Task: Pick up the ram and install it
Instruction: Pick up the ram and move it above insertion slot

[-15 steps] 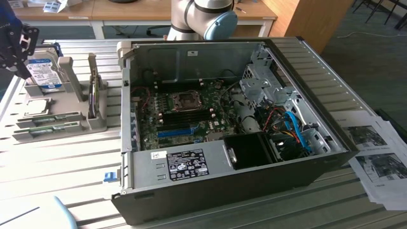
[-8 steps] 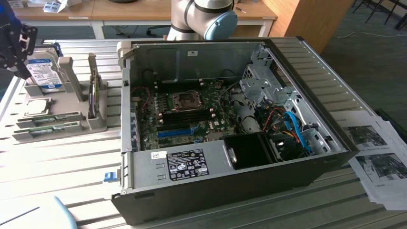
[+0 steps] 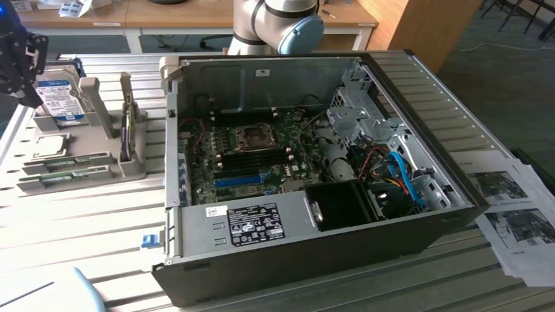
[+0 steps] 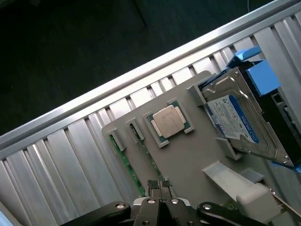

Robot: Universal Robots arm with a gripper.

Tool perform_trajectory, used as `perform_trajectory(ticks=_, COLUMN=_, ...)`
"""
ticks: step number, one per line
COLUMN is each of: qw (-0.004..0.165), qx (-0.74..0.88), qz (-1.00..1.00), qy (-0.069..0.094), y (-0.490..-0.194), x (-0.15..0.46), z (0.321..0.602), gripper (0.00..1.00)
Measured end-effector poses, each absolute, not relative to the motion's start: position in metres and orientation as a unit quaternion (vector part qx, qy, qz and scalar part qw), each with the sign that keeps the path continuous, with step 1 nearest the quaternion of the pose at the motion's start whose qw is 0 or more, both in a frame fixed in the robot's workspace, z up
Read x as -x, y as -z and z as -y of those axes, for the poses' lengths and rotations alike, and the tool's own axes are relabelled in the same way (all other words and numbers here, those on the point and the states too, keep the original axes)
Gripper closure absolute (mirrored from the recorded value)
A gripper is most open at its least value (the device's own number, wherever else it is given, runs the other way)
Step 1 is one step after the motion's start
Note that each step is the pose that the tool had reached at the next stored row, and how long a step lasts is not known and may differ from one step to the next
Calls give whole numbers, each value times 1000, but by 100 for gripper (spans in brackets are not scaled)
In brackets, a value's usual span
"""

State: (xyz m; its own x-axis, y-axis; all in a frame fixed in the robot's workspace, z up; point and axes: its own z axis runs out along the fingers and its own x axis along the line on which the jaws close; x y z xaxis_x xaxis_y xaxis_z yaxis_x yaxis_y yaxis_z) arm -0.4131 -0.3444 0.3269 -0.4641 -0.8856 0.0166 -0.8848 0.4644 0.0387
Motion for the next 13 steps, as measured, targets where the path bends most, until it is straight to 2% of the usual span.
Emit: perform_trajectory(ticks=13, qw=18, qx=-602, qz=798, qy=10, y=-327, x=413, z=344, gripper=91)
